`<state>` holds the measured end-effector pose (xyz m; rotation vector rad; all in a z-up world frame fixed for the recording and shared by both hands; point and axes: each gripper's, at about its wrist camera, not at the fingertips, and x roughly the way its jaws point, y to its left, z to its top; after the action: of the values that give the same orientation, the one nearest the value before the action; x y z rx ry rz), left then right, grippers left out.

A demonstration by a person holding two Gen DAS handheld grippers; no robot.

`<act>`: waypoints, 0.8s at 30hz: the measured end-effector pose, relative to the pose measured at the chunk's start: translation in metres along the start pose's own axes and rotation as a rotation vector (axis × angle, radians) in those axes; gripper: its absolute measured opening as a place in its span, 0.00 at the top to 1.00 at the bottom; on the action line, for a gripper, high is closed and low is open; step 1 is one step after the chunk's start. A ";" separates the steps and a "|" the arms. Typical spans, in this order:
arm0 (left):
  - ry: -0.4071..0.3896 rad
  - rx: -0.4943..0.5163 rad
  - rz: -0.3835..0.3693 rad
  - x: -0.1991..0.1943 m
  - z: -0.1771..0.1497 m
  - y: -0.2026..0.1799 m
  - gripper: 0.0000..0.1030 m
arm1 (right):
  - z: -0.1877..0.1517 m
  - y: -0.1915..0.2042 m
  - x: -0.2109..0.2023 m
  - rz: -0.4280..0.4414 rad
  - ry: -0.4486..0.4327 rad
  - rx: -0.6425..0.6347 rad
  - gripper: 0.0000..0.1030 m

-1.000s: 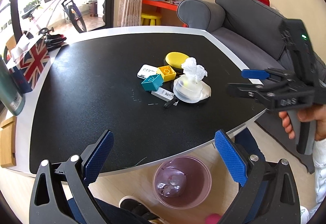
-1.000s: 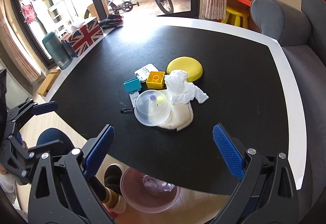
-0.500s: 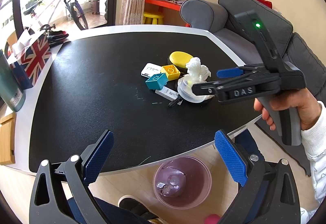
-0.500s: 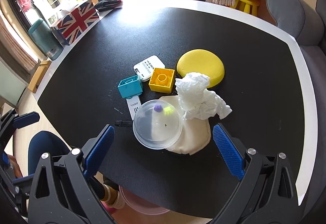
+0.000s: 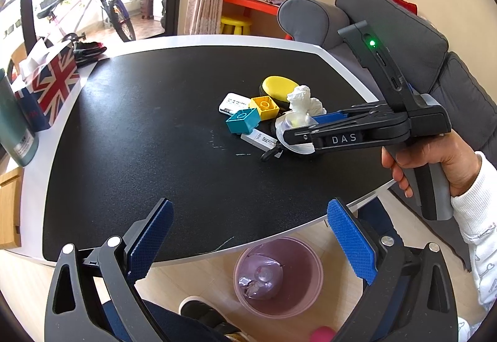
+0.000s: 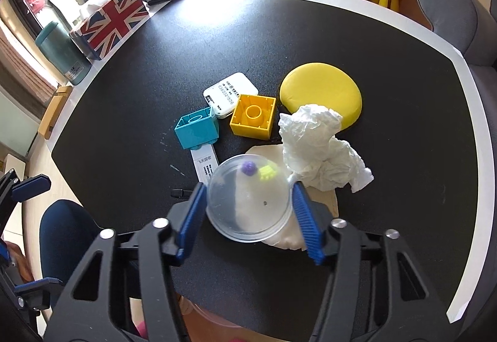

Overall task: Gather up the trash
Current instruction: 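Grasp the clear dome lid with the right gripper, then grasp the teal toy block with the left gripper while the right gripper holds the dome lid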

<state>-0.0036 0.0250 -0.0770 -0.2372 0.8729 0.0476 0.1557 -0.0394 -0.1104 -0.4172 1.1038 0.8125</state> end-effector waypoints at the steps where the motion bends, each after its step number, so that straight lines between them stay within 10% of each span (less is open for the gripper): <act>1: 0.001 0.000 -0.001 0.000 0.000 0.000 0.07 | 0.000 0.000 -0.001 0.003 -0.004 0.002 0.46; 24: 0.002 0.026 -0.008 0.024 0.038 0.000 0.07 | -0.014 -0.017 -0.053 0.004 -0.117 0.022 0.46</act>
<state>0.0406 0.0320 -0.0719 -0.2162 0.8735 0.0286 0.1485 -0.0797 -0.0693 -0.3448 1.0041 0.8171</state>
